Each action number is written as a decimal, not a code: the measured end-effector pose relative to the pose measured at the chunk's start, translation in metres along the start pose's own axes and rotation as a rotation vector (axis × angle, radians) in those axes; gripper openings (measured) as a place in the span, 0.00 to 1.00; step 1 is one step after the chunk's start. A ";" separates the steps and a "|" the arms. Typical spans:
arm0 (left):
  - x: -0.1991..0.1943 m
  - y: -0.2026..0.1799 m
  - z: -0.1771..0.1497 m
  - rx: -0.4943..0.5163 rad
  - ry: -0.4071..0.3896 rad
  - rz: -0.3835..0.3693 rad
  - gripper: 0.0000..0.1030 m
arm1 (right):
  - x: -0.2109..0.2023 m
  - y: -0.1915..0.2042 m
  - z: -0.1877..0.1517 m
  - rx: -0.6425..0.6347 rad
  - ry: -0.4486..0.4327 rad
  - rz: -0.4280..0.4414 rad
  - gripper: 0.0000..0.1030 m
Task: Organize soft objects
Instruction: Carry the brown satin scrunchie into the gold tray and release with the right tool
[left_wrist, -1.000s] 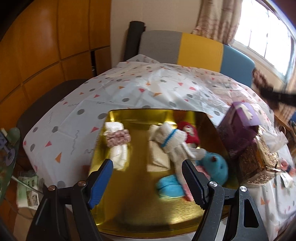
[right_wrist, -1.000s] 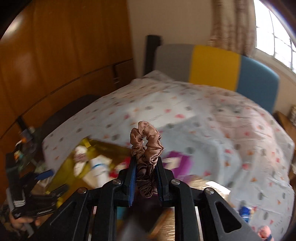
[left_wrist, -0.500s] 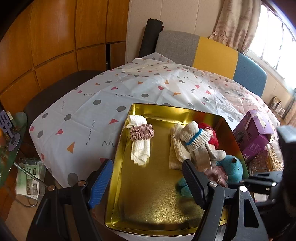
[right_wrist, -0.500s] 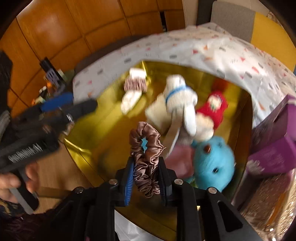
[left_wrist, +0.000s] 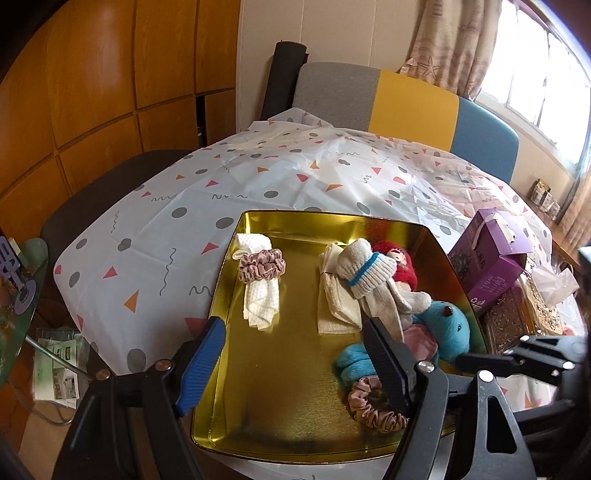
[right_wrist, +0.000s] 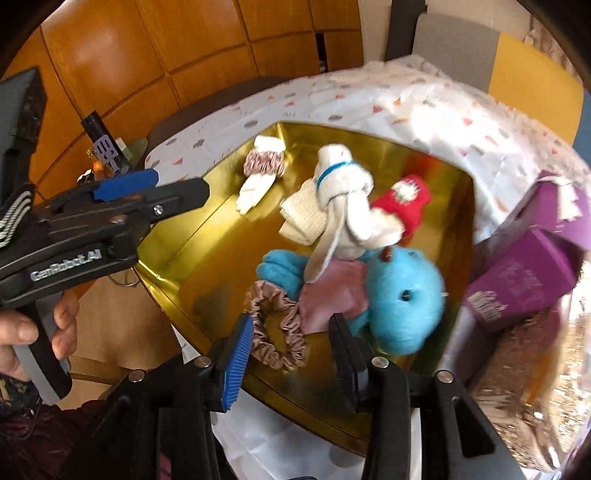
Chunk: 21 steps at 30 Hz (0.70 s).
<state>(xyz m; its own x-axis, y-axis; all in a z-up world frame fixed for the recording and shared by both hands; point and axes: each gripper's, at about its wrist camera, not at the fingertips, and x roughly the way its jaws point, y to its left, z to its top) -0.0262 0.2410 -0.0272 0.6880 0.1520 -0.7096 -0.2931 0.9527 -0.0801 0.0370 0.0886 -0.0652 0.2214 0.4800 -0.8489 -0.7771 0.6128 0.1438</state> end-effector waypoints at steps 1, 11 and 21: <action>-0.001 -0.002 0.000 0.006 -0.003 -0.001 0.75 | -0.006 -0.001 -0.001 0.000 -0.013 -0.007 0.41; -0.015 -0.024 0.001 0.072 -0.026 -0.029 0.75 | -0.085 -0.037 -0.016 0.068 -0.183 -0.077 0.41; -0.022 -0.051 0.000 0.138 -0.031 -0.059 0.75 | -0.148 -0.101 -0.042 0.230 -0.289 -0.222 0.41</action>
<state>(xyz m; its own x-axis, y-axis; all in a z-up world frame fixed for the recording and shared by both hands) -0.0260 0.1887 -0.0073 0.7223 0.1005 -0.6842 -0.1588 0.9870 -0.0227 0.0583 -0.0705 0.0246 0.5499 0.4566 -0.6994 -0.5473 0.8295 0.1113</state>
